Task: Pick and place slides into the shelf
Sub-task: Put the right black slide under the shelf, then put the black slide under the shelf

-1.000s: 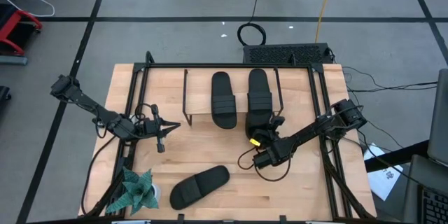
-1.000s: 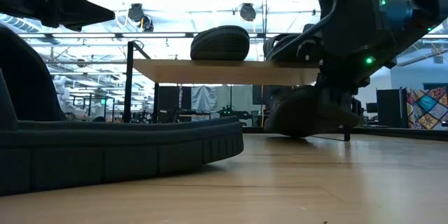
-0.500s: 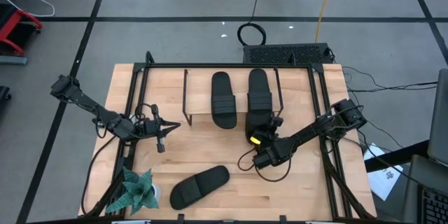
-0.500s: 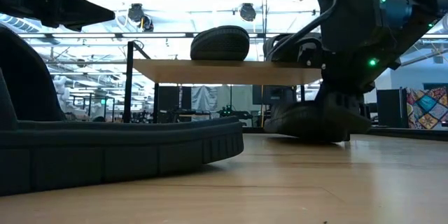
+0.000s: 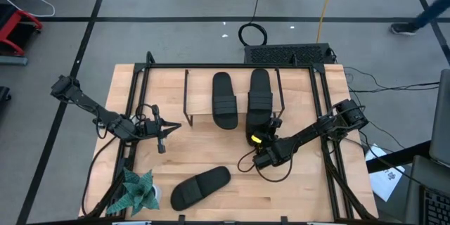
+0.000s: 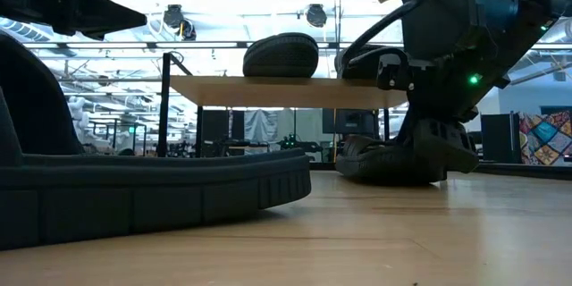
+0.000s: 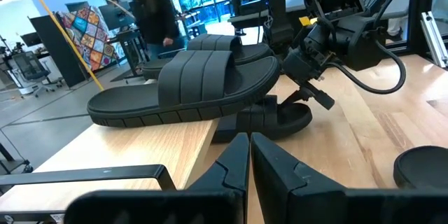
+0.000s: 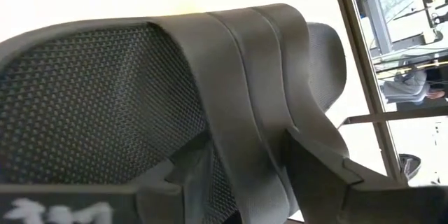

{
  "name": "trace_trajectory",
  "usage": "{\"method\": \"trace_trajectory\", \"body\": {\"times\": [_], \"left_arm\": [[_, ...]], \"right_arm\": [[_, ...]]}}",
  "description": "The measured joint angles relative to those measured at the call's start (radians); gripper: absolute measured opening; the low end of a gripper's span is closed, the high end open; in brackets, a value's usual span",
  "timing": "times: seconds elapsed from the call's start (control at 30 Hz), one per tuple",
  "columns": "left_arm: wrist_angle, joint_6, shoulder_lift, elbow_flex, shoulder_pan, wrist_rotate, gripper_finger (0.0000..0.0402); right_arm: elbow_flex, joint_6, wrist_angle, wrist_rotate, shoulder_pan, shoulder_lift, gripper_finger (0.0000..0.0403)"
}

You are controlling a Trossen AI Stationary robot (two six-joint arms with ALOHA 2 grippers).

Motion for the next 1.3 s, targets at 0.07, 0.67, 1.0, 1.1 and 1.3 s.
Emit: {"method": "trace_trajectory", "body": {"times": [0.07,0.67,1.0,1.1,1.3], "left_arm": [[0.000,-0.001,0.000,0.000,0.000,0.000,0.0024],[0.000,-0.001,0.000,0.000,0.000,0.000,0.0024],[0.000,-0.001,0.000,0.000,0.000,0.000,0.0024],[0.000,-0.001,0.000,0.000,0.000,0.000,0.0024],[0.000,0.002,0.000,0.000,0.000,0.000,0.0024]], "right_arm": [[0.000,-0.002,0.003,-0.003,0.000,0.000,0.0179],[-0.003,-0.150,0.079,0.009,0.042,-0.009,0.0207],[-0.002,-0.157,0.078,-0.001,0.043,-0.009,0.0208],[-0.002,-0.158,0.078,-0.005,0.051,-0.023,0.0208],[-0.002,-0.152,0.077,0.010,0.093,-0.083,0.0208]]}}
